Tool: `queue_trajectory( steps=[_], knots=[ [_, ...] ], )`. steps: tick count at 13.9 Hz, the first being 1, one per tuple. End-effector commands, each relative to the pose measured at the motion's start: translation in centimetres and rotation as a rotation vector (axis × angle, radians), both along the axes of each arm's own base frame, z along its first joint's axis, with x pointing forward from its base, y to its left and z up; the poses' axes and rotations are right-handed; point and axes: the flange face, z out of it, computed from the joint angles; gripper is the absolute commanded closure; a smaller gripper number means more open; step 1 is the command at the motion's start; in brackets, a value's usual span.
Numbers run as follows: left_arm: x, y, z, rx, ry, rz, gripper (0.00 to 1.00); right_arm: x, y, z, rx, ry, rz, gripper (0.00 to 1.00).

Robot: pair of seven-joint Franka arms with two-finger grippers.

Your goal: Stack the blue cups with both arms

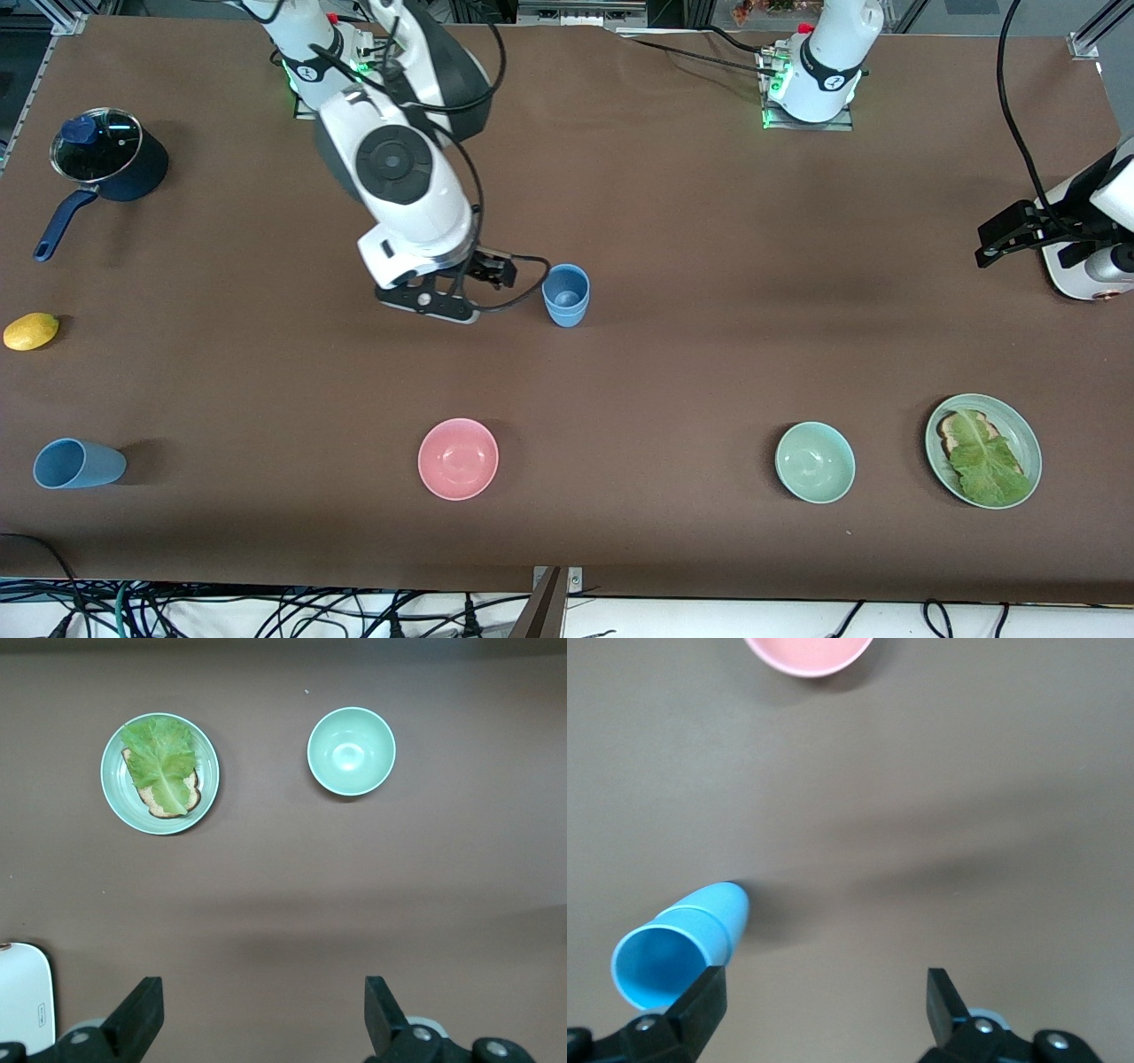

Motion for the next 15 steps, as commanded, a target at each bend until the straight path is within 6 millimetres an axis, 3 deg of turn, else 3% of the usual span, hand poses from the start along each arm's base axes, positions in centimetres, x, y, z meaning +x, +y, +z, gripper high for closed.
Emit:
queue_trajectory(
  steps=[1, 6, 15],
  knots=[
    [0.2, -0.1, -0.3, -0.016, 0.003, -0.014, 0.00, -0.3, -5.4, 2.7, 0.009, 0.023, 0.053, 0.00],
    [0.3, -0.7, 0.1, -0.018, -0.004, -0.020, 0.00, -1.6, -17.0, 5.6, 0.014, 0.018, 0.152, 0.00],
    [0.3, -1.1, 0.8, -0.016, -0.018, -0.013, 0.00, -3.5, -31.4, 10.5, 0.005, 0.023, 0.138, 0.00]
  ],
)
